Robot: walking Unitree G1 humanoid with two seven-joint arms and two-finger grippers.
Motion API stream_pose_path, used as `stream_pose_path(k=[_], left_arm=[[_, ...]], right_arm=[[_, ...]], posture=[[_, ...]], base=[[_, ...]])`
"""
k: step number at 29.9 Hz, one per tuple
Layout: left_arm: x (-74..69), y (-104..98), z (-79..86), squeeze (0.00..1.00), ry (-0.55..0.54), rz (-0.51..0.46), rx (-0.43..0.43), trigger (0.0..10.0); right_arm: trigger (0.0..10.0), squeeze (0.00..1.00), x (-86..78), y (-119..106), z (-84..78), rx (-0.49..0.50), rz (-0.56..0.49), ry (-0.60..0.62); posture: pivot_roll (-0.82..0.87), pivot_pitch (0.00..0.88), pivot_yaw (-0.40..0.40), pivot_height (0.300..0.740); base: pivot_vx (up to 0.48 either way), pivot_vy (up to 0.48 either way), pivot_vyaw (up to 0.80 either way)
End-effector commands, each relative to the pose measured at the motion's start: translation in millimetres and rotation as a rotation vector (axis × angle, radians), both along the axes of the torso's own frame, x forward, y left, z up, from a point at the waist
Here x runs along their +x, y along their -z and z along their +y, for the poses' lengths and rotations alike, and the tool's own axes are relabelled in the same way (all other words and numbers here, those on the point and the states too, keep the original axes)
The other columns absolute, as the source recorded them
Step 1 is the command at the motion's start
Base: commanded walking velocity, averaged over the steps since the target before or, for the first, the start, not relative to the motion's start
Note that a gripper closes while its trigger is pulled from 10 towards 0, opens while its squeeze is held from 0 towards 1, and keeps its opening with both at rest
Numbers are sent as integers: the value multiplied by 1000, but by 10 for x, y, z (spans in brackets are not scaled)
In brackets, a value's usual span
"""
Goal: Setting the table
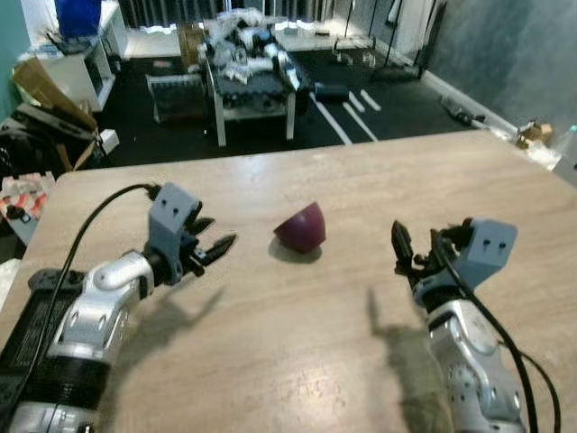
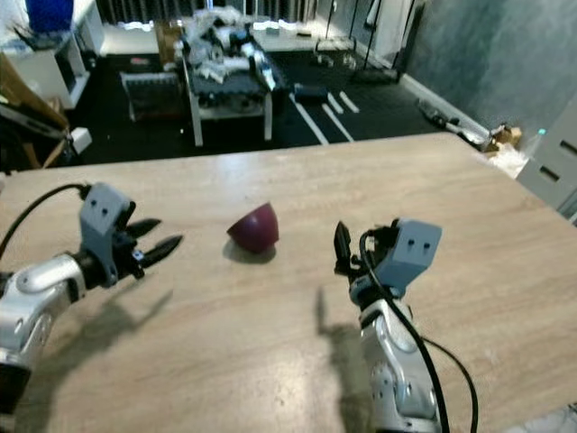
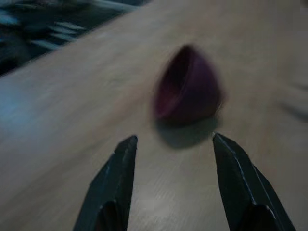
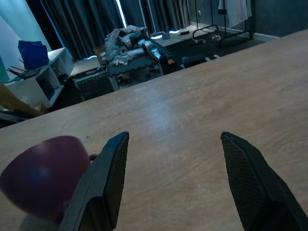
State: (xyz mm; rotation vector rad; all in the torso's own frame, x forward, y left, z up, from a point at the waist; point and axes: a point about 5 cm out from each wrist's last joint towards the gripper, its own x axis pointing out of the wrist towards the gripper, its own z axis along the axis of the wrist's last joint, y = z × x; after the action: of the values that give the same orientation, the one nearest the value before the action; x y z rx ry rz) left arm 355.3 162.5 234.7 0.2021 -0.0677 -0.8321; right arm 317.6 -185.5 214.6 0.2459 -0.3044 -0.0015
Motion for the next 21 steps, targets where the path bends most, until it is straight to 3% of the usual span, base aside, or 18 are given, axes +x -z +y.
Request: stream_pose_path(k=[1, 15, 21], left_arm=[[42, -26, -50, 0, 75, 5, 22, 10000], [268, -228, -72, 0, 151, -28, 130, 10000], [363, -265, -273, 0, 194, -39, 153, 10000]], right_arm=[[10000, 0, -10, -29, -34, -12, 2, 17], [10000, 0, -122, -93, -19, -15, -10, 22], [10000, 0, -193, -166, 3, -1, -29, 25]], posture=[[75, 207, 88, 740], [41, 274, 111, 740], [15, 289, 131, 740]], base=[[0, 0, 0], [0, 0, 0], [0, 0, 0]])
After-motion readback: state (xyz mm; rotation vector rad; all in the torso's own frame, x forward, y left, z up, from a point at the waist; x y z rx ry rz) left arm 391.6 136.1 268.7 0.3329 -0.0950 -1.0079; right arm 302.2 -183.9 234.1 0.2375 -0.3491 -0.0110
